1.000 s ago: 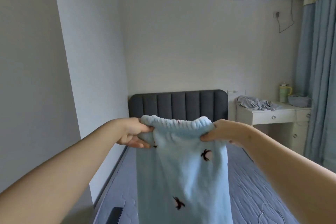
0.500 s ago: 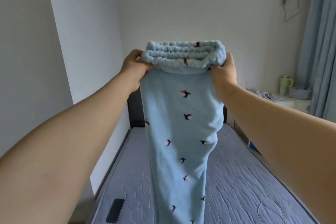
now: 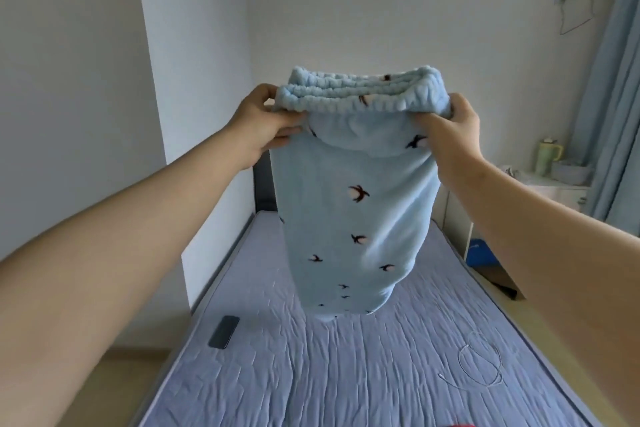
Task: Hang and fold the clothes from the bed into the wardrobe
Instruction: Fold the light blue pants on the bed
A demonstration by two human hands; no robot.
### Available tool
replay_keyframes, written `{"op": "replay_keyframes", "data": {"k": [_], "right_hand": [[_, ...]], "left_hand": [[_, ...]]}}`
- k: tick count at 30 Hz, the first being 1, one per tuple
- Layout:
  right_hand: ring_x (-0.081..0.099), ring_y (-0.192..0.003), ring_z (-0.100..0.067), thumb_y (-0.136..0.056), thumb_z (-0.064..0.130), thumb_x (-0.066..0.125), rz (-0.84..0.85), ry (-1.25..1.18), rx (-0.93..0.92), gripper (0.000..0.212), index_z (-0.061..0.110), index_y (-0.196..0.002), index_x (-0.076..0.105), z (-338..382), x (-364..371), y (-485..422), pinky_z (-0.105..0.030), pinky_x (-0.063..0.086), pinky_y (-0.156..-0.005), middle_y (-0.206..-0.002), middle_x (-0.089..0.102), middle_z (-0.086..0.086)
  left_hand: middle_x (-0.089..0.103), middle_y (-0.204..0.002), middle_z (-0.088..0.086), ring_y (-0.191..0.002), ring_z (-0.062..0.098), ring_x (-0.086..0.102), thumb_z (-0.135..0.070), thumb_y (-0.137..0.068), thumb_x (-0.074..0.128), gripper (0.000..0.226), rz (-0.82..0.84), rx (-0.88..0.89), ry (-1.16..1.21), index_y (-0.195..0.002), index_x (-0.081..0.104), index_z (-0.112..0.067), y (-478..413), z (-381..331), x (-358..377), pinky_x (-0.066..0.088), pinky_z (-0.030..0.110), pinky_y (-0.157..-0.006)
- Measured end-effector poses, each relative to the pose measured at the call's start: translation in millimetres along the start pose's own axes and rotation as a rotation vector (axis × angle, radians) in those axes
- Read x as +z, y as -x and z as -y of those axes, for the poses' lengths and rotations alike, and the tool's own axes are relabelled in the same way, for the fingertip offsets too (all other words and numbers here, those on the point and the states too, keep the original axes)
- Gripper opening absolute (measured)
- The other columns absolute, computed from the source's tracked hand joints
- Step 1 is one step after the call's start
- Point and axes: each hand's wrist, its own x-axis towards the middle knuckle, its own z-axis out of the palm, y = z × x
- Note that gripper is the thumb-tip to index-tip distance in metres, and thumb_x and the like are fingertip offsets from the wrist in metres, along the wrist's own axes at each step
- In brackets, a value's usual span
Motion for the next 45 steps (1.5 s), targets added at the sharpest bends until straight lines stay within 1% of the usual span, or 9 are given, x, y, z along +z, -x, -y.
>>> {"op": "replay_keyframes", "data": {"k": [4, 10, 14, 23, 27, 34, 40, 43, 45], "right_hand": [[0.042, -0.060, -0.009, -0.071, 0.009, 0.060, 0.080, 0.057, 0.153, 0.016, 0.017, -0.070, 0.047, -40, -30, 70, -0.015, 0.039, -0.049, -0.066, 0.047, 0.004], [0.047, -0.068, -0.019, -0.054, 0.021, 0.057, 0.176, 0.121, 0.542, 0.038, -0.003, -0.083, 0.052, -108, -78, 202, -0.032, 0.040, -0.061, -0.073, 0.051, -0.009], [0.047, -0.062, -0.018, -0.051, 0.024, 0.057, 0.209, 0.183, 0.748, 0.023, 0.012, -0.068, 0.051, -143, -103, 282, -0.032, 0.040, -0.058, -0.063, 0.050, -0.002], [0.050, -0.069, -0.020, -0.068, 0.008, 0.064, 0.326, 0.312, 0.939, 0.021, -0.007, -0.082, 0.057, -193, -132, 379, -0.035, 0.043, -0.066, -0.070, 0.054, -0.008], [0.050, -0.071, -0.021, -0.072, 0.004, 0.062, 0.319, 0.377, 1.005, 0.018, -0.007, -0.086, 0.057, -228, -124, 398, -0.034, 0.043, -0.067, -0.074, 0.056, -0.011], [0.036, -0.059, -0.019, -0.073, -0.002, 0.056, 0.256, 0.704, 0.957, 0.021, 0.007, -0.057, 0.045, -291, -81, 394, -0.025, 0.026, -0.049, -0.072, 0.044, -0.009], [0.055, -0.066, -0.030, -0.076, 0.005, 0.049, 0.186, 0.758, 1.031, 0.012, 0.010, -0.066, 0.054, -361, -28, 334, -0.035, 0.045, -0.060, -0.065, 0.060, -0.011], [0.050, -0.068, -0.027, -0.080, 0.008, 0.047, 0.120, 0.750, 0.988, 0.016, 0.015, -0.065, 0.047, -395, -1, 288, -0.031, 0.038, -0.058, -0.067, 0.055, -0.005], [0.052, -0.075, -0.024, -0.086, 0.014, 0.049, 0.086, 0.539, 0.989, 0.012, 0.023, -0.092, 0.054, -414, 12, 265, -0.035, 0.044, -0.066, -0.083, 0.057, -0.001]], "left_hand": [[0.065, -0.084, -0.005, -0.073, 0.011, 0.067, -0.012, -0.085, 0.066, 0.022, 0.052, -0.179, -0.070, -0.086, 0.048, -0.026, 74, 46, 9, 0.053, 0.024, -0.071], [0.059, -0.077, 0.000, -0.064, 0.008, 0.055, -0.002, -0.079, 0.069, 0.024, 0.028, -0.468, -0.114, -0.084, 0.053, -0.019, 202, 128, 24, 0.044, 0.013, -0.056], [0.065, -0.092, 0.000, -0.086, 0.010, 0.058, -0.006, -0.075, 0.075, 0.025, 0.042, -0.657, -0.142, -0.087, 0.059, -0.021, 272, 170, 29, 0.043, 0.020, -0.075], [0.056, -0.079, -0.004, -0.065, 0.005, 0.048, -0.005, -0.080, 0.069, 0.024, -0.025, -0.916, -0.242, -0.080, 0.053, -0.023, 360, 237, 42, 0.037, 0.014, -0.047], [0.056, -0.080, -0.004, -0.075, 0.012, 0.052, -0.008, -0.079, 0.071, 0.022, 0.003, -0.983, -0.282, -0.081, 0.054, -0.022, 362, 282, 39, 0.042, 0.020, -0.058], [0.050, -0.078, -0.005, -0.058, 0.012, 0.047, -0.017, -0.084, 0.066, 0.019, 0.021, -1.154, -0.246, -0.089, 0.051, -0.028, 326, 362, 39, 0.050, 0.024, -0.047], [0.052, -0.065, 0.005, -0.042, 0.013, 0.062, -0.016, -0.095, 0.049, 0.018, 0.017, -1.253, -0.038, -0.087, 0.043, -0.031, 242, 425, 47, 0.054, 0.028, -0.043], [0.058, -0.073, 0.007, -0.052, 0.016, 0.065, -0.017, -0.096, 0.047, 0.013, -0.008, -1.154, -0.075, -0.105, 0.045, -0.026, 186, 455, 56, 0.054, 0.028, -0.045], [0.063, -0.097, 0.009, -0.077, 0.020, 0.065, -0.017, -0.095, 0.046, 0.033, 0.020, -1.065, -0.103, -0.127, 0.040, -0.026, 155, 476, 64, 0.057, 0.034, -0.062]]}}
